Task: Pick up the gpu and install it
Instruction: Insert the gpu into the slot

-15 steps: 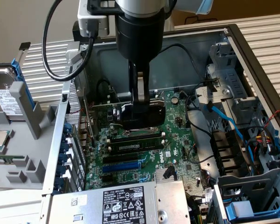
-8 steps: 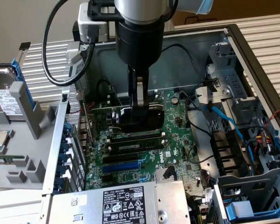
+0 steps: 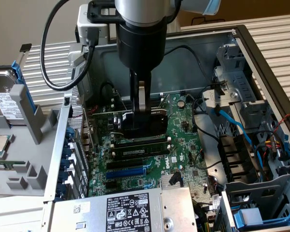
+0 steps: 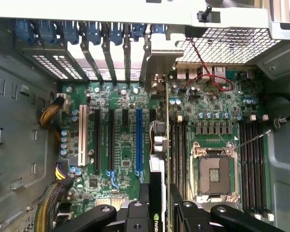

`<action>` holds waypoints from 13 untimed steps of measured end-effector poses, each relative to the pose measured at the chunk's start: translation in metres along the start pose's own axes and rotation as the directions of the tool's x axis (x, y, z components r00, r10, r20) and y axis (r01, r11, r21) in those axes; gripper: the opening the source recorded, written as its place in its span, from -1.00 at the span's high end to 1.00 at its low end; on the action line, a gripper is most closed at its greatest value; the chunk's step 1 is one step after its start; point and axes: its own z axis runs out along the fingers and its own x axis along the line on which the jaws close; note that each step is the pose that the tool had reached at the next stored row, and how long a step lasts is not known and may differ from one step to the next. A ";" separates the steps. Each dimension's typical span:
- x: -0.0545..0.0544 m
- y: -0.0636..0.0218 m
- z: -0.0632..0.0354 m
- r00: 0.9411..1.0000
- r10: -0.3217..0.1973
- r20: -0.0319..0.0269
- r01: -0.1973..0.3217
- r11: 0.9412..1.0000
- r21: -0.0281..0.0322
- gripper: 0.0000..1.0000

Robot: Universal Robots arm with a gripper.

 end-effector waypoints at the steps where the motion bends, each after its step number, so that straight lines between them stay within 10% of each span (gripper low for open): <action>1: 0.000 0.0008 0.0004 1.000 0.000 -0.001 0.000 1.000 0.001 0.46; 8: 0.001 0.0054 0.0040 1.000 0.000 -0.015 0.001 1.000 0.026 0.46; 13: 0.001 0.0069 0.0056 1.000 0.000 -0.024 0.000 1.000 0.029 0.46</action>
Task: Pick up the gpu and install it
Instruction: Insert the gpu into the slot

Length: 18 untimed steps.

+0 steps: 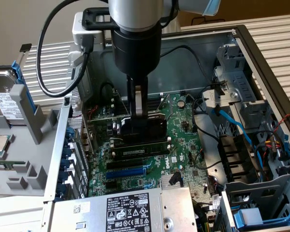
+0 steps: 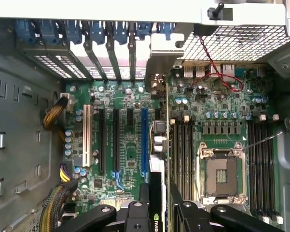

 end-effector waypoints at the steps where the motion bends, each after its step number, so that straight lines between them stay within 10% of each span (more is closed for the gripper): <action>1: 0.000 0.0003 0.0003 1.000 0.000 -0.002 0.000 1.000 0.000 0.46; 6: 0.000 0.0025 0.0024 1.000 0.001 -0.024 -0.001 1.000 0.011 0.46; 18: 0.000 0.0052 0.0060 1.000 0.009 -0.027 -0.008 1.000 0.028 0.46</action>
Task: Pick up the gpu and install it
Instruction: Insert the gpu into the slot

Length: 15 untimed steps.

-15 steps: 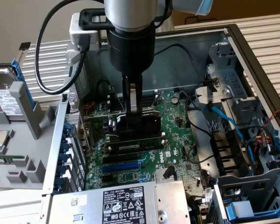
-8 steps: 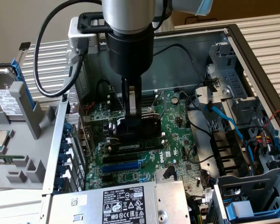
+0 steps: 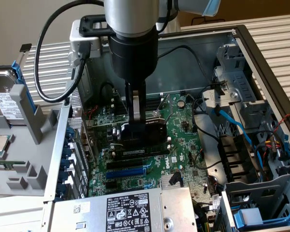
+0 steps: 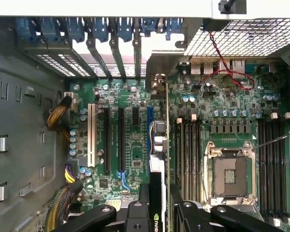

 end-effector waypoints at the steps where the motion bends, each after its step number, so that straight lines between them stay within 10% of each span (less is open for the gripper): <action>1: 0.000 0.0000 0.0002 1.000 0.003 -0.001 -0.003 1.000 0.001 0.46; 15: 0.000 0.0014 0.0017 1.000 0.030 -0.003 -0.030 1.000 0.004 0.46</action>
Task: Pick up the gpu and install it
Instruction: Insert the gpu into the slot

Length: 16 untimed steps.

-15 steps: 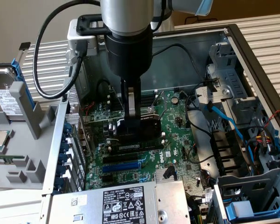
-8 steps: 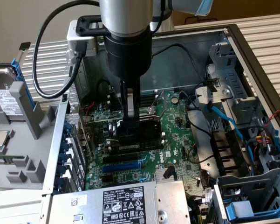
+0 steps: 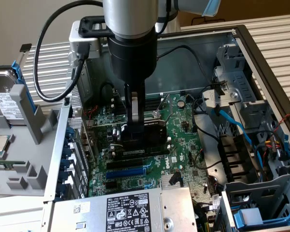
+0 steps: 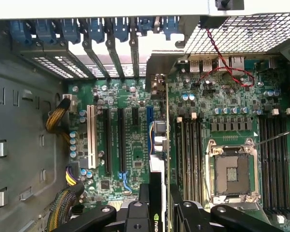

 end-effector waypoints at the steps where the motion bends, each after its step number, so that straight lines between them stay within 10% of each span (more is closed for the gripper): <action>1: 0.000 0.0002 0.0001 1.000 0.003 0.000 -0.003 1.000 0.000 0.46; 16: 0.000 0.0014 0.0007 1.000 0.006 0.000 -0.006 1.000 0.002 0.46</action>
